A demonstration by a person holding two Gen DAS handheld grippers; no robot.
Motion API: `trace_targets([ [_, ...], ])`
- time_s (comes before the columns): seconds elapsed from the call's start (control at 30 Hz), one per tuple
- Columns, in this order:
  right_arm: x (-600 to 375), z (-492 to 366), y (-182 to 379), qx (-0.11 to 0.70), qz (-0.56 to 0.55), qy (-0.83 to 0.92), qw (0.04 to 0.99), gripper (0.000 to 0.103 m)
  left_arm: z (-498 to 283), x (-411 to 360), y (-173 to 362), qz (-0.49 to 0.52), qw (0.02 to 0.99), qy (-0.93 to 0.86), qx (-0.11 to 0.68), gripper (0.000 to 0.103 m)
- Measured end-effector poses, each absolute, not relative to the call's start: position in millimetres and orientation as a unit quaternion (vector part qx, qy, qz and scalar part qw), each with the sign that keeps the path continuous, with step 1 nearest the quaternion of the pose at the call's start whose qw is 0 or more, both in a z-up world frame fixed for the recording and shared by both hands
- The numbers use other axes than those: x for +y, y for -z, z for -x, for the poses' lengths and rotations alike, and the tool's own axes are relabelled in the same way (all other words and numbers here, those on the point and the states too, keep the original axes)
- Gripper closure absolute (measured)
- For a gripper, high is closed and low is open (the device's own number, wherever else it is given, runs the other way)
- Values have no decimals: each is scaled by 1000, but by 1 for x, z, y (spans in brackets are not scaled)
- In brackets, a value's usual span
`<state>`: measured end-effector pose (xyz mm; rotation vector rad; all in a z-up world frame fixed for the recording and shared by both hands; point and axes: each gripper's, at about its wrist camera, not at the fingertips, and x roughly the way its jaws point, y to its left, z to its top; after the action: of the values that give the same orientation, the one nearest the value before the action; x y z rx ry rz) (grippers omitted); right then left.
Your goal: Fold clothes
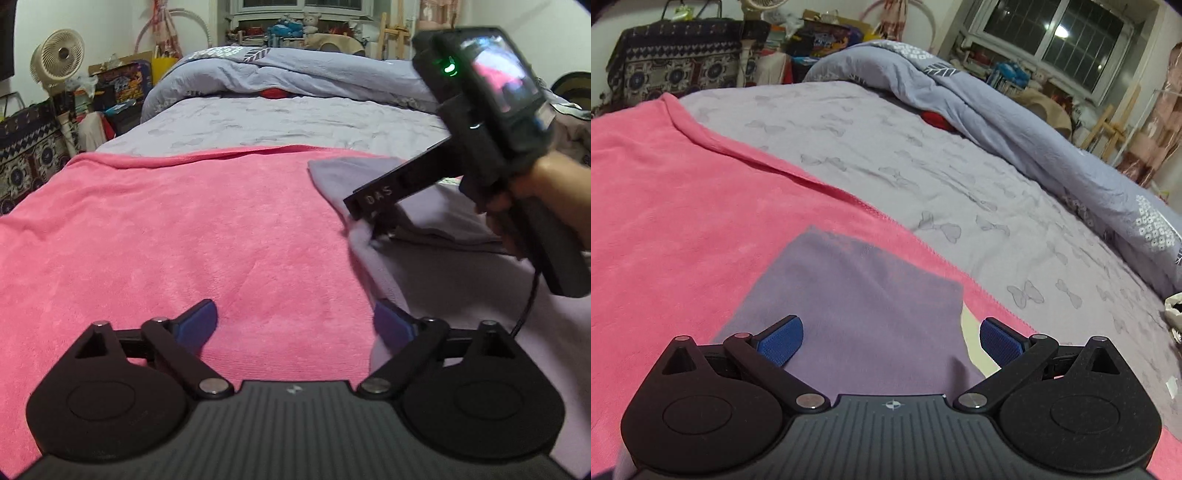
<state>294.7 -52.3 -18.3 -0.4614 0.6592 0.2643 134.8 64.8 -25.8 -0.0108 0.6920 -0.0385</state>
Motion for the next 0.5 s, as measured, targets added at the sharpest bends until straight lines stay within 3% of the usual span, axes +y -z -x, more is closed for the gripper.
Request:
trace_targets([
  [0.1, -38, -343, 27, 306, 193, -125, 924, 0, -135, 66, 26, 10, 941, 19, 338, 8],
  [0.27, -46, -375, -1, 373, 129, -100, 913, 0, -135, 65, 27, 10, 941, 18, 339, 5],
  [0.4, -80, -307, -15, 334, 138, -114, 925, 0, -135, 65, 27, 10, 940, 16, 341, 4],
  [0.5, -86, -272, 7, 352, 190, -115, 909, 0, -134, 65, 27, 10, 940, 15, 340, 3],
])
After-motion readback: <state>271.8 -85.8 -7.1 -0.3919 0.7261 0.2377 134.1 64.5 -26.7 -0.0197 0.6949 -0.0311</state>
